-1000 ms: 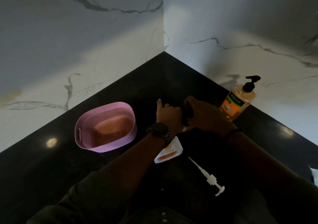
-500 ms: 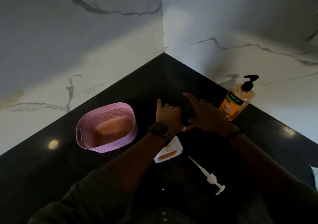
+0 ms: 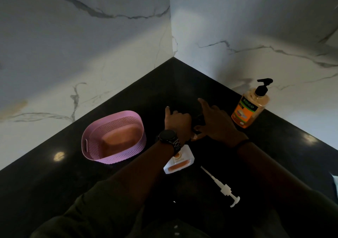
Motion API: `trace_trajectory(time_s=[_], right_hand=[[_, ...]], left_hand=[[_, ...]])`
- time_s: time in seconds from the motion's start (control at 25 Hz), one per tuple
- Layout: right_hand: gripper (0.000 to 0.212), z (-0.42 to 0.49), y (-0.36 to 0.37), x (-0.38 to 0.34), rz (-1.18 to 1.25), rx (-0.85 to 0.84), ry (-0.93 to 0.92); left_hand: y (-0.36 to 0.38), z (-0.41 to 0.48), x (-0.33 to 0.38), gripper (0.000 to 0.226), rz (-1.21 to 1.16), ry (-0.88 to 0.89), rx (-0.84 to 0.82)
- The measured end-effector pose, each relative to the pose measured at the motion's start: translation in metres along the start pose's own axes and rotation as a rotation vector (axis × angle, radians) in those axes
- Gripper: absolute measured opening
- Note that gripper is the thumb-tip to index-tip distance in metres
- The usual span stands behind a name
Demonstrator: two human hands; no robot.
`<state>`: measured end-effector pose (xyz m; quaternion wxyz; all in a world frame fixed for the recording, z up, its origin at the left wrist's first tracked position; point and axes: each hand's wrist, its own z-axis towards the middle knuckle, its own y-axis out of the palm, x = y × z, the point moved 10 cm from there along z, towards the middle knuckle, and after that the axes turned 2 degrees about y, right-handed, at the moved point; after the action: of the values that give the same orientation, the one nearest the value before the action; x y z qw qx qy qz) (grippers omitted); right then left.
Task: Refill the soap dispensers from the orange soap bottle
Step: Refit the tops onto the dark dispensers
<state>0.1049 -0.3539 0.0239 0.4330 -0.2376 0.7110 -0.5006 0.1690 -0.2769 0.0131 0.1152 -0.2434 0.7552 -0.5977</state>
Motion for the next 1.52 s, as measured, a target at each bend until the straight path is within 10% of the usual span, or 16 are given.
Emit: trace_trajectory(time_s=[1.2, 1.52], right_hand=[[0.09, 0.0, 0.017, -0.004, 0.052, 0.163, 0.128], [0.105, -0.001, 0.015, -0.009, 0.123, 0.008, -0.078]], left_hand=[[-0.001, -0.001, 0.001, 0.037, 0.06, -0.011, 0.027], [-0.007, -0.004, 0.006, 0.033, 0.068, 0.016, 0.063]])
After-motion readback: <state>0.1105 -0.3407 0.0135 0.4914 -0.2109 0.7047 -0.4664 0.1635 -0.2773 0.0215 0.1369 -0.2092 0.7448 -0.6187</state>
